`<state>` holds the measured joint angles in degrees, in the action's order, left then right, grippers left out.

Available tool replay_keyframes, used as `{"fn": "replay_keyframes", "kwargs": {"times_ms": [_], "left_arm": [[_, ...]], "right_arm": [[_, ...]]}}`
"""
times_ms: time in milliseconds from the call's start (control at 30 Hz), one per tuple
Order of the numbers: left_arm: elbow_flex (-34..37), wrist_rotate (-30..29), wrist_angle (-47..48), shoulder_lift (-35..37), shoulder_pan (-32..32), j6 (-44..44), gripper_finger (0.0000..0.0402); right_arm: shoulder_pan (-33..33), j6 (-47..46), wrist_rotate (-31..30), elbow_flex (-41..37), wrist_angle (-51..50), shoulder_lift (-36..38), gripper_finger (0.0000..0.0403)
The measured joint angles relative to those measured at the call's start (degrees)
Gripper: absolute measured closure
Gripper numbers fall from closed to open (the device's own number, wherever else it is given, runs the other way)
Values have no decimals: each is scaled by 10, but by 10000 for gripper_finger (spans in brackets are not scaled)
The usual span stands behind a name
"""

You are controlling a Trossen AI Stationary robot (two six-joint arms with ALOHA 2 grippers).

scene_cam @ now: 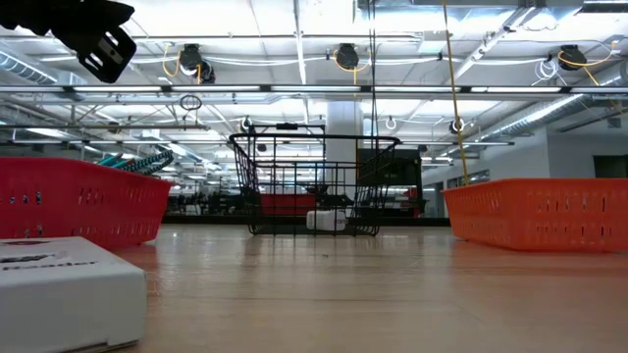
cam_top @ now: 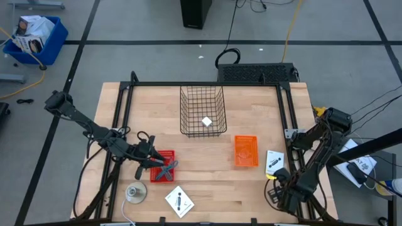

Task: Pick and place items into bin
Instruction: Put the white charger adapter into the black wire basket

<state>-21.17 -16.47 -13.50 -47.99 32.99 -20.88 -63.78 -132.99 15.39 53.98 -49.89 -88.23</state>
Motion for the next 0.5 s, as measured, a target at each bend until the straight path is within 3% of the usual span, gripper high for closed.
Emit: {"fn": "replay_keyframes", "kwargs": {"times_ms": [200,500], "left_arm": [[0,0,0,0,0,0,300],[0,0,1,0,0,9,300]], "right_arm": [[25,-57,19,-3,-8,-9,201],[98,88,-4,-2,0,-45,231]]}}
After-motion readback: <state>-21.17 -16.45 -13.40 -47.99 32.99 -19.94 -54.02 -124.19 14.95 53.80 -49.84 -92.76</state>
